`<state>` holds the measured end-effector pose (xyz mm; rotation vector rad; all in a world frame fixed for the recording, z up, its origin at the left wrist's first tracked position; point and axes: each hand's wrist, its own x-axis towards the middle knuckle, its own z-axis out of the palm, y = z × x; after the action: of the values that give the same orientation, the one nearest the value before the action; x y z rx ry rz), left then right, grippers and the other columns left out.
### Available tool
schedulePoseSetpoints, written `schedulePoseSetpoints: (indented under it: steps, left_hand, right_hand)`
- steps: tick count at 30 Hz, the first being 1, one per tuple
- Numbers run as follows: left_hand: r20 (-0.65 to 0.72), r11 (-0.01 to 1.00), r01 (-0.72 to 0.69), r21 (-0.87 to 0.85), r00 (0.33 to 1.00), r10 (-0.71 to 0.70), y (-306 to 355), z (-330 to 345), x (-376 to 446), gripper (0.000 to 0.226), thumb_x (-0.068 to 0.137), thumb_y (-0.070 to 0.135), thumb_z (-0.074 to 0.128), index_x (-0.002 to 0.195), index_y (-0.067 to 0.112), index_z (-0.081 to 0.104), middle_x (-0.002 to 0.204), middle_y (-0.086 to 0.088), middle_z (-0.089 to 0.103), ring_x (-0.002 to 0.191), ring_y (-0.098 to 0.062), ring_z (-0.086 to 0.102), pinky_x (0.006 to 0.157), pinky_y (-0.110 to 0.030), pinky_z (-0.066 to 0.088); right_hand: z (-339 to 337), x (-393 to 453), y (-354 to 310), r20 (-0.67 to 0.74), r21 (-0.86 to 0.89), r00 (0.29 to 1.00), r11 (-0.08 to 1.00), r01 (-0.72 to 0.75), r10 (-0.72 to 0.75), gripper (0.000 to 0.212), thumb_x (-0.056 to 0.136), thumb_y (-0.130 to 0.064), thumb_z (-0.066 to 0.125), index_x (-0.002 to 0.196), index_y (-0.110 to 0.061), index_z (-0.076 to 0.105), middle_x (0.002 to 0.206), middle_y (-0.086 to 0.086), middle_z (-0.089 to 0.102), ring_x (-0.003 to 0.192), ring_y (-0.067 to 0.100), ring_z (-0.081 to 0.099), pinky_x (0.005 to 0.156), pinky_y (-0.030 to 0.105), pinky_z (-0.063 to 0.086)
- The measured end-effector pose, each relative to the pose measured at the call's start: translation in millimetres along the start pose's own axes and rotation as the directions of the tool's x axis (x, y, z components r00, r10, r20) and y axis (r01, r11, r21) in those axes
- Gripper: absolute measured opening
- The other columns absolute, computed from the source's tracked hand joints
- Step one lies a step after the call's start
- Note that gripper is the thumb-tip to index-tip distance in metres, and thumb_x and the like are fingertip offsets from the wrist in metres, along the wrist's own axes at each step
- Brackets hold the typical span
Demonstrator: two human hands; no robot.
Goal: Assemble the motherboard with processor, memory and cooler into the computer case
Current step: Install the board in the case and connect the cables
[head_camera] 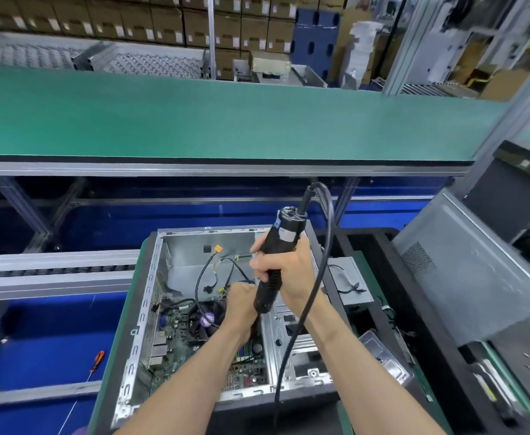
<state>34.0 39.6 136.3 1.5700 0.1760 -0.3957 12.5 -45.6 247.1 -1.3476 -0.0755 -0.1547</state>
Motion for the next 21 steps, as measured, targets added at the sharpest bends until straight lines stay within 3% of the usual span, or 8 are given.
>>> schedulePoseSetpoints:
  steps: [3, 6, 9, 12, 14, 16, 18, 21]
  left_hand:
    - [0.012, 0.992, 0.086, 0.087, 0.996, -0.087, 4.0, -23.8, 8.9, 0.031, 0.080, 0.029, 0.066, 0.063, 0.008, 0.052, 0.046, -0.002, 0.034, 0.046, -0.018, 0.024, 0.048, -0.027, 0.017]
    - [-0.033, 0.956, 0.160, -0.244, 0.984, -0.173, 1.2, -62.4, 16.1, 0.034, 0.100, 0.024, 0.053, 0.069, 0.009, 0.054, 0.046, 0.006, 0.025, 0.038, -0.010, 0.019, 0.037, -0.022, 0.017]
    - [-0.023, 0.715, 0.168, -0.678, 0.968, -0.249, -5.9, -98.3, 14.7, 0.034, 0.104, 0.018, 0.045, 0.071, 0.014, 0.044, 0.048, 0.008, 0.023, 0.035, -0.006, 0.016, 0.031, -0.019, 0.015]
    - [0.030, 0.489, 0.159, -0.857, 0.965, -0.261, -10.4, -110.0, 9.8, 0.034, 0.107, 0.024, 0.041, 0.075, 0.014, 0.045, 0.055, 0.006, 0.029, 0.040, -0.007, 0.024, 0.034, -0.017, 0.024]
    - [0.012, 0.426, 0.115, -0.898, 0.972, -0.236, -9.9, -109.3, 7.9, 0.028, 0.106, 0.022, 0.043, 0.082, 0.009, 0.051, 0.064, 0.001, 0.044, 0.049, -0.010, 0.038, 0.044, -0.020, 0.042]
    - [-0.001, 0.423, 0.077, -0.903, 0.983, -0.182, -9.4, -108.4, 6.9, 0.026, 0.105, 0.021, 0.047, 0.095, 0.002, 0.062, 0.076, -0.007, 0.061, 0.063, -0.017, 0.061, 0.067, -0.031, 0.057]
    - [0.033, 0.428, 0.085, -0.900, 0.991, -0.127, -9.1, -109.6, 5.2, 0.033, 0.105, 0.021, 0.046, 0.113, -0.005, 0.064, 0.099, -0.017, 0.073, 0.088, -0.027, 0.074, 0.091, -0.040, 0.054]
    - [0.097, 0.434, 0.124, -0.892, 0.992, -0.084, -8.7, -110.8, 3.1, 0.041, 0.101, 0.015, 0.036, 0.129, -0.006, 0.057, 0.129, -0.023, 0.064, 0.116, -0.034, 0.066, 0.105, -0.043, 0.045]
  right_hand:
    - [-7.6, -2.3, 3.4, -0.065, 0.071, 0.998, 0.997, 0.026, -0.021, 0.018, 0.059, 0.004, 0.067, 0.067, -0.012, 0.066, 0.045, 0.007, 0.047, 0.040, 0.019, 0.039, 0.053, 0.027, 0.039]
    - [-10.0, -5.7, 7.6, -0.109, 0.194, 0.992, 0.978, 0.079, -0.059, 0.017, 0.057, 0.004, 0.066, 0.067, -0.009, 0.064, 0.049, 0.006, 0.047, 0.040, 0.018, 0.038, 0.053, 0.028, 0.038]
    - [-11.7, -6.8, 12.4, -0.200, 0.286, 0.978, 0.951, 0.120, -0.063, 0.018, 0.059, 0.011, 0.061, 0.068, -0.005, 0.060, 0.056, 0.008, 0.048, 0.041, 0.019, 0.038, 0.052, 0.030, 0.036]
    - [-13.5, -6.4, 12.3, -0.283, 0.268, 0.956, 0.951, 0.151, -0.073, 0.017, 0.061, 0.011, 0.059, 0.073, 0.000, 0.054, 0.056, 0.008, 0.048, 0.041, 0.021, 0.038, 0.052, 0.034, 0.036]
    - [-15.3, -6.5, 8.6, -0.318, 0.288, 0.946, 0.944, 0.161, -0.064, 0.018, 0.061, 0.010, 0.058, 0.075, 0.000, 0.052, 0.059, 0.009, 0.049, 0.040, 0.021, 0.038, 0.052, 0.033, 0.038]
    - [-17.1, -5.9, 2.7, -0.331, 0.348, 0.942, 0.920, 0.180, -0.059, 0.020, 0.062, 0.009, 0.057, 0.078, -0.002, 0.050, 0.063, 0.007, 0.049, 0.041, 0.020, 0.038, 0.052, 0.031, 0.039]
    - [-17.8, -2.5, -3.8, -0.331, 0.409, 0.942, 0.891, 0.198, -0.057, 0.022, 0.063, 0.007, 0.056, 0.081, -0.004, 0.049, 0.064, 0.006, 0.047, 0.043, 0.020, 0.036, 0.053, 0.030, 0.039]
    - [-12.9, 3.3, -11.3, -0.338, 0.441, 0.939, 0.870, 0.219, -0.066, 0.021, 0.065, 0.005, 0.054, 0.082, -0.006, 0.050, 0.061, 0.004, 0.045, 0.043, 0.018, 0.037, 0.054, 0.029, 0.042]
